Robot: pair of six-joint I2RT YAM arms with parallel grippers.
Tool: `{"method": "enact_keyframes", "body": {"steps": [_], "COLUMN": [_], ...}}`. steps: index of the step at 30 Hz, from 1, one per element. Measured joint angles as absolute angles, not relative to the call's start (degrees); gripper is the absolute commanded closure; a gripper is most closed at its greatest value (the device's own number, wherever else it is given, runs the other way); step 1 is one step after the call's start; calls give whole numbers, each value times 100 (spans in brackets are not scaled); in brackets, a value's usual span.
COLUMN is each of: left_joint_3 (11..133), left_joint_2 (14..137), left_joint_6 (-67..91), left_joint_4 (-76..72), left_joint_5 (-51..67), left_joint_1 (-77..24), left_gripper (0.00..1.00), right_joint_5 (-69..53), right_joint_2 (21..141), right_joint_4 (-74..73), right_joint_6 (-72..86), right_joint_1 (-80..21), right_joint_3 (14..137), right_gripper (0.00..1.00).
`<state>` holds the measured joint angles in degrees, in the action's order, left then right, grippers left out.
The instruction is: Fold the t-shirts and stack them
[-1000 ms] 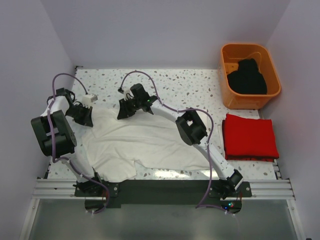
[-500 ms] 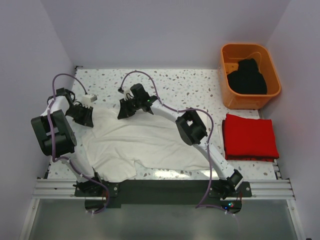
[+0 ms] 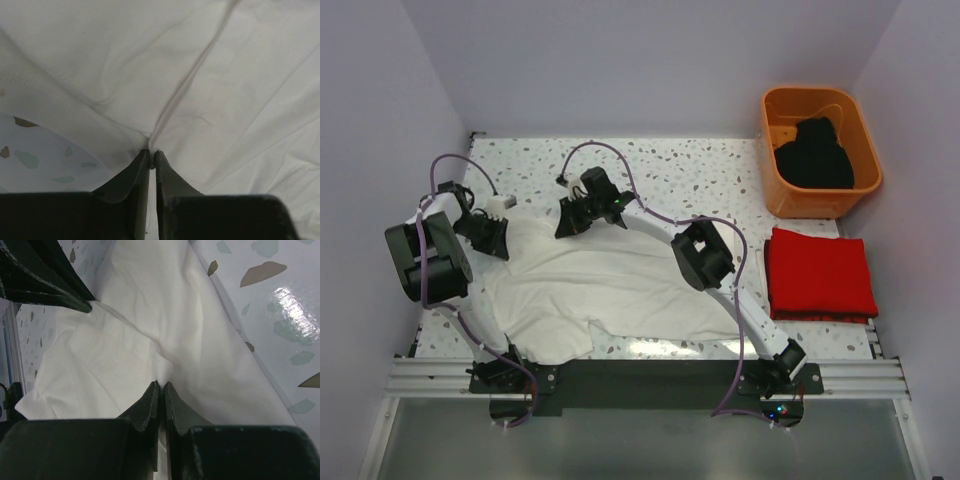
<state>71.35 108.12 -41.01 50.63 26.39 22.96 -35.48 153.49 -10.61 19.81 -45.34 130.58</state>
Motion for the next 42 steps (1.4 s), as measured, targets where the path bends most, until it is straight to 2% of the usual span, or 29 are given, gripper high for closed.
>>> {"method": "enact_keyframes", "body": {"steps": [1, 2, 3, 5, 6, 11, 13, 14, 15, 16, 20, 22, 24, 27, 32, 35, 36, 38, 42], "left_joint_3": [7135, 7135, 7135, 7135, 7135, 7135, 7135, 7135, 7133, 7124, 7059, 7043, 7043, 7041, 7041, 7041, 7041, 7041, 7041], "left_joint_2": [10822, 10825, 10822, 10809, 10792, 10381, 10125, 10020, 9931, 9867, 9769, 9769, 9758, 9721, 9688, 9688, 9688, 9688, 9688], "left_joint_6": [-4093, -4091, -4106, -4136, -4154, -4383, -4541, -4617, -4678, -4744, -4934, -5050, -5172, -5304, -5395, -5424, -5428, -5435, -5465], "left_joint_4": [5068, 5072, 5072, 5094, 5124, 5343, 5476, 5544, 5599, 5647, 5826, 5935, 6040, 6145, 6235, 6243, 6243, 6243, 6243], "left_joint_5": [2639, 2644, 2661, 2689, 2703, 2847, 2928, 2969, 3004, 3041, 3153, 3194, 3258, 3321, 3415, 3435, 3435, 3437, 3446], "left_joint_1": [2296, 2296, 2296, 2296, 2296, 2296, 2296, 2296, 2296, 2296, 2296, 2296, 2294, 2285, 2279, 2279, 2279, 2274, 2272], "left_gripper": [95, 99, 100, 100, 100, 100, 100, 100, 100, 100, 100, 100, 100, 100, 100, 100, 100, 100, 100], "right_joint_5": [-3551, -3551, -3551, -3551, -3553, -3551, -3553, -3553, -3551, -3551, -3553, -3553, -3555, -3570, -3579, -3579, -3577, -3577, -3573], "right_joint_2": [15349, 15349, 15349, 15349, 15349, 15347, 15347, 15345, 15338, 15336, 15292, 15264, 15235, 15209, 15207, 15207, 15207, 15207, 15207], "right_joint_4": [-1061, -1061, -1061, -1063, -1061, -1059, -1061, -1061, -1061, -1061, -1050, -1037, -998, -932, -937, -937, -941, -947, -952], "right_joint_6": [1981, 1984, 1981, 1994, 1984, 1951, 1949, 1949, 1951, 1962, 1940, 1938, 1938, 1949, 1951, 1946, 1946, 1951, 1903], "right_joint_1": [-4534, -4534, -4534, -4534, -4534, -4534, -4534, -4534, -4534, -4534, -4534, -4534, -4534, -4534, -4536, -4536, -4536, -4536, -4539], "right_joint_3": [13058, 13058, 13058, 13058, 13058, 13058, 13058, 13058, 13058, 13058, 13058, 13058, 13058, 13058, 13058, 13058, 13058, 13058, 13058], "right_gripper": [92, 91, 85, 75, 73, 74, 71, 68, 57, 53, 53, 62, 76, 87, 94, 90, 74, 64, 65]}}
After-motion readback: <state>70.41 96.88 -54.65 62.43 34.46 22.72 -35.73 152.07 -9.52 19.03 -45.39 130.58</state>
